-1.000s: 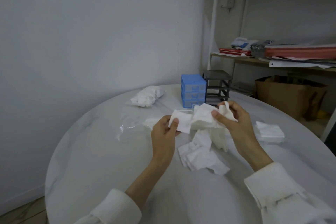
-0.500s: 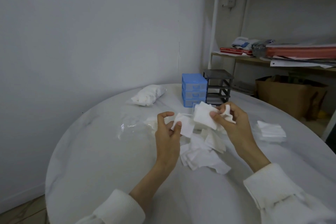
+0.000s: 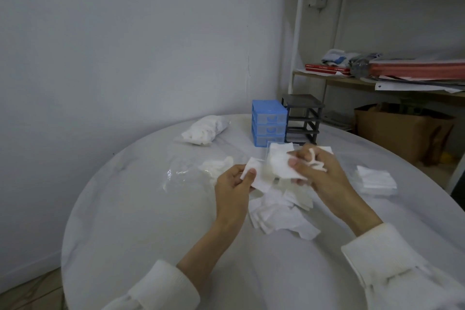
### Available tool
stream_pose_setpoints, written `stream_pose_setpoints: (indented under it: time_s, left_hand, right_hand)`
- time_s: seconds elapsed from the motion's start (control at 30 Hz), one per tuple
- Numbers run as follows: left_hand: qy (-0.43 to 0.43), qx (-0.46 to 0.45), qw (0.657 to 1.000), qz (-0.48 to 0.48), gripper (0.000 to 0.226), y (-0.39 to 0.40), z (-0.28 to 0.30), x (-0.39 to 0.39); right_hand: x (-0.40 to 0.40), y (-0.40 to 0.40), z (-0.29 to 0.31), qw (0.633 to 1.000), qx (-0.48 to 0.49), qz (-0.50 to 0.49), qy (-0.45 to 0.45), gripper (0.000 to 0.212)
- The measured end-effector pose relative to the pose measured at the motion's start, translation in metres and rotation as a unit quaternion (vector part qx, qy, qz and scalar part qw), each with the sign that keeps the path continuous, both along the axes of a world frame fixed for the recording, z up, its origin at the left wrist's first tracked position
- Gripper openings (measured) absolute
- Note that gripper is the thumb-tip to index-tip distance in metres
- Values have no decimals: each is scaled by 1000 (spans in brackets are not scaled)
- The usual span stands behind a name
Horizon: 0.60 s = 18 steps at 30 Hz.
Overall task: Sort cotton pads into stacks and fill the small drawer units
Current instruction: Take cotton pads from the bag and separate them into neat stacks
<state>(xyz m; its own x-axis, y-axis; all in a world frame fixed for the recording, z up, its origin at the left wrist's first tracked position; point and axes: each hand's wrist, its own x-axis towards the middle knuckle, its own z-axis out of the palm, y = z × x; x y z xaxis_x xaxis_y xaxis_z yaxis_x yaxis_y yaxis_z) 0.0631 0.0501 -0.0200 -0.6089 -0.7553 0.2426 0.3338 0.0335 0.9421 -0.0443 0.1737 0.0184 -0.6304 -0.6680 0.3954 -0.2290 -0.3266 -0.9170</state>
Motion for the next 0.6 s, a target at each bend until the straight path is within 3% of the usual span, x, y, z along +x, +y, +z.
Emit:
stream_pose_setpoints:
  time_s: [0.1,0.23,0.37,0.43,0.5,0.53,0.6]
  left_hand:
    - [-11,1,1000,4,9,-1,-1,-1]
    - [-7,-4,1000,-7,9,1,2,0]
    - [-3,-26,999,-20,15,2,4,1]
    - [0,-27,999,-22,16,2,5,1]
    - [2,-18,1000,-26,15,2,5,1]
    - [3,-14,1000,-28,15,2,5,1]
    - [4,-9,1000,-26,13,1,5,1]
  right_hand:
    - [8,-5,-4,993,73,55,79,29]
    - [2,-8,-12,991,100,38,87,15]
    - [1,-8,-12,992,100,13,81,33]
    - [2,-8,-11,991,108,16,81,14]
    - [2,-7,-11,991,109,11,80,10]
    - [3,-6,-10,991,101,9,91,13]
    - [4,-6,-8,989,73,-11,125,47]
